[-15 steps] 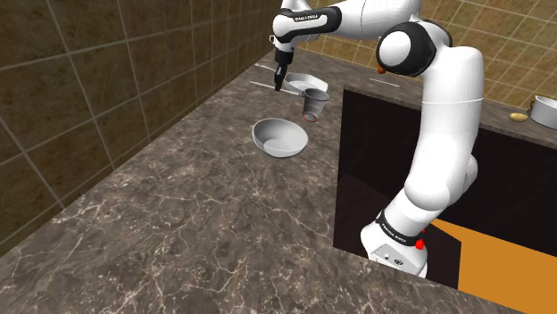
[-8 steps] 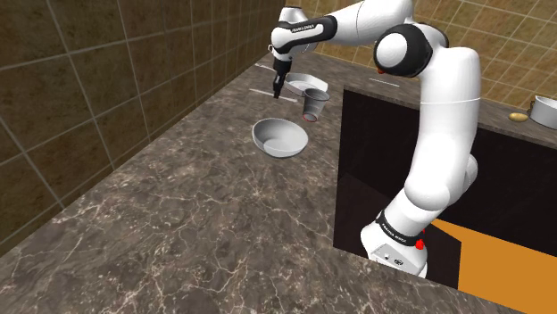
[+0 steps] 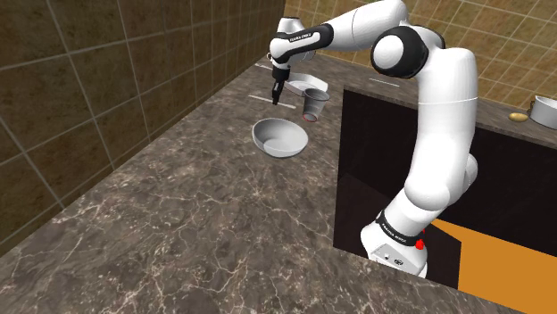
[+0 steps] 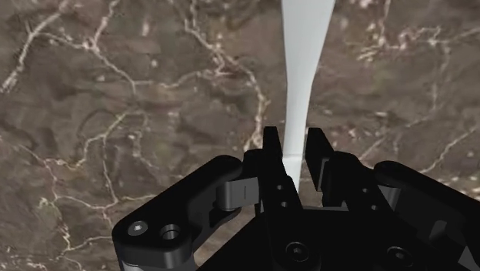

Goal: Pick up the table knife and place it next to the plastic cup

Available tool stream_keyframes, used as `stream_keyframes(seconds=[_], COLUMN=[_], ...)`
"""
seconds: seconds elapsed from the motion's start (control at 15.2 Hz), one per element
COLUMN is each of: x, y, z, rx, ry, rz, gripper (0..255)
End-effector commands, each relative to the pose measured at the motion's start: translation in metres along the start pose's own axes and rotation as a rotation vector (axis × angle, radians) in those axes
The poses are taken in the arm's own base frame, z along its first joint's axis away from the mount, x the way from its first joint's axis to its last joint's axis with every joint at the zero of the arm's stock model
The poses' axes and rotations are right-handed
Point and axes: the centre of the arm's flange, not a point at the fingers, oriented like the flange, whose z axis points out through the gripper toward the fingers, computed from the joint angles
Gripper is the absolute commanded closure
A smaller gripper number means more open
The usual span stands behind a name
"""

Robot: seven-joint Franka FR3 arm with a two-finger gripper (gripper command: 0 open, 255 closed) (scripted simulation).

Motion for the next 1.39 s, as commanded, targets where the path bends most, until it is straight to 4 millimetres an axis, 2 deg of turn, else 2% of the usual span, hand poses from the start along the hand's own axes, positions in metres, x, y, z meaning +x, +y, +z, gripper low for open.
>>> stream_keyframes(seconds=[0.0, 0.2, 0.26, 0.59, 0.86, 1.32], x=[0.000, 0.000, 0.000, 0.000, 0.000, 0.000], y=[0.000, 0.000, 0.000, 0.000, 0.000, 0.000], z=[0.000, 0.000, 0.000, 0.000, -0.050, -0.050], rx=[0.000, 0.000, 0.000, 0.000, 0.000, 0.000], ry=[0.000, 0.000, 0.000, 0.000, 0.000, 0.000], rz=[0.000, 0.000, 0.000, 0.000, 0.000, 0.000], gripper=[255, 255, 0, 0, 0, 0])
